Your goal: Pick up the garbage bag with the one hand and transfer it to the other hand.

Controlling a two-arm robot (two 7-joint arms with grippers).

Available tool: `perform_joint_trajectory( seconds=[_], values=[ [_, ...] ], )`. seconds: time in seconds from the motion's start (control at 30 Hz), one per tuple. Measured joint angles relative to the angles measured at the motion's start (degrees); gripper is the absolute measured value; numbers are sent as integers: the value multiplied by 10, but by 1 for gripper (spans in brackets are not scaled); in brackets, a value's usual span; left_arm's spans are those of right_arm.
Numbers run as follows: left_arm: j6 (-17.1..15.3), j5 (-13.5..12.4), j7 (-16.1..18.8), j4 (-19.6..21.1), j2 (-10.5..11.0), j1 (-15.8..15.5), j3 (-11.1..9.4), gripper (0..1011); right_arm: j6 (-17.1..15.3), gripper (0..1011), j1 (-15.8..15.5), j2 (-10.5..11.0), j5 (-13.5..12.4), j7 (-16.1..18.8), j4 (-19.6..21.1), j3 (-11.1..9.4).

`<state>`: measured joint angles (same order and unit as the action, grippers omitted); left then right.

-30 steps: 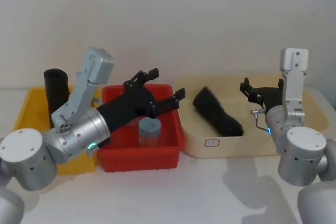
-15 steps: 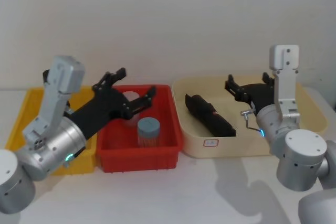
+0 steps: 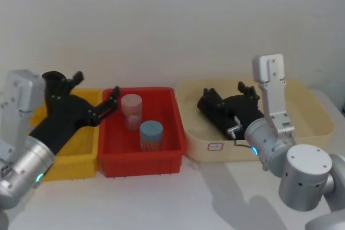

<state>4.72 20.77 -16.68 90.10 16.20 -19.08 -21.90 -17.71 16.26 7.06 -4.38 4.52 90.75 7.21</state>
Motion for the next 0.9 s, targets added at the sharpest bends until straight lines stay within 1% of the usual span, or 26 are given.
perform_joint_trajectory(
  seconds=[0.03,0.13,0.27,0.3,0.33,0.4,0.43,0.53,0.6,0.83,0.9],
  values=[
    [3,-2,6,4,1,5,3,1001,-3,1001,-4,2,-2,9,6,4],
    [13,-11,29,25,7,30,20,1001,-7,1001,-13,5,-5,25,18,14],
    [23,-17,47,39,11,49,33,1001,-13,1001,-23,11,-10,46,32,27],
    [28,-20,53,45,13,57,39,1002,-15,1001,-27,14,-12,54,37,33],
    [30,-21,56,47,14,60,41,1001,-15,1001,-27,14,-12,54,37,33],
    [33,-23,62,53,15,67,46,1002,-19,1002,-32,18,-15,70,45,44],
    [35,-24,65,55,16,70,48,1002,-19,1002,-32,18,-15,70,45,44],
    [40,-27,73,62,18,80,55,1001,-24,1001,-38,23,-18,89,54,62],
    [43,-29,78,67,19,86,60,1001,-26,1001,-39,25,-19,96,55,67],
    [51,-33,90,78,22,100,69,1001,-38,1001,-40,29,-20,121,52,100],
    [52,-34,92,79,22,103,71,1002,-40,1001,-39,29,-20,123,47,106]
  ],
)
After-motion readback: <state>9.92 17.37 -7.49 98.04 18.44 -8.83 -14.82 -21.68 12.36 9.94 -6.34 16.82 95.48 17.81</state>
